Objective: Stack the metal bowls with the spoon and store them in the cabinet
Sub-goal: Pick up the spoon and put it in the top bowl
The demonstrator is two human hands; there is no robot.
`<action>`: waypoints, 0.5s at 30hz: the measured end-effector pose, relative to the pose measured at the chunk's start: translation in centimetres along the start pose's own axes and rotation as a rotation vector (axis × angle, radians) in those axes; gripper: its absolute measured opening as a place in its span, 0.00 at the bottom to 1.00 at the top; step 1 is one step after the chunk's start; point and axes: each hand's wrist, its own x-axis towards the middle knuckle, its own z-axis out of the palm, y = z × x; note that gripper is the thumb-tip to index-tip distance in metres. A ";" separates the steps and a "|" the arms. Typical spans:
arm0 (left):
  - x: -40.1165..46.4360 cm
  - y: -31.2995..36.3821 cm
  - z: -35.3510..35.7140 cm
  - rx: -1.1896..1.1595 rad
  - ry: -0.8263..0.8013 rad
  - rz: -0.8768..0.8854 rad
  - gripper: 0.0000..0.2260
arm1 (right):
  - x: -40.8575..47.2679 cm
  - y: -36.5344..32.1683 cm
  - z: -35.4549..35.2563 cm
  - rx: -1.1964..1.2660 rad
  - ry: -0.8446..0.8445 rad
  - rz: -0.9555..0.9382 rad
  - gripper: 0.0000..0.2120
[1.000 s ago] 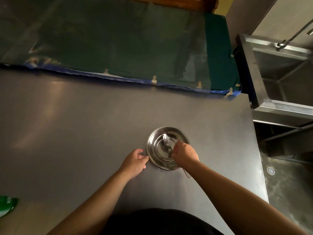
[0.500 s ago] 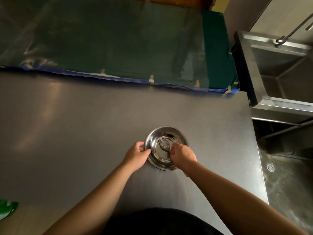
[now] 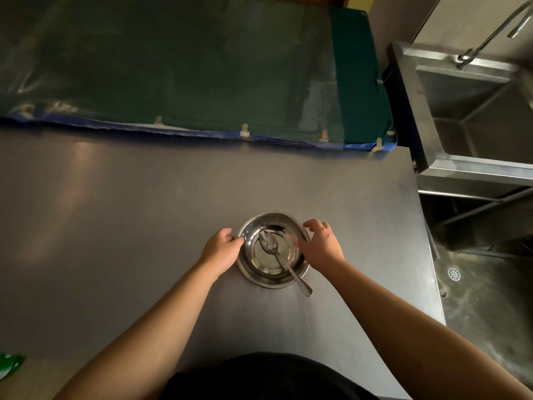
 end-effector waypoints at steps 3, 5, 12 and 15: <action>0.3 0.5 -0.1 -0.043 0.013 -0.024 0.25 | 0.1 0.3 0.0 0.079 -0.085 0.117 0.25; 0.3 0.9 -0.1 -0.092 0.015 -0.042 0.20 | 0.0 0.4 0.2 0.167 -0.121 0.184 0.24; -0.3 1.1 0.1 -0.187 0.036 -0.057 0.08 | -0.4 0.8 0.1 0.358 -0.157 0.306 0.18; -1.0 0.6 0.3 -0.230 0.030 -0.060 0.07 | -0.9 1.3 -0.3 0.388 -0.177 0.316 0.18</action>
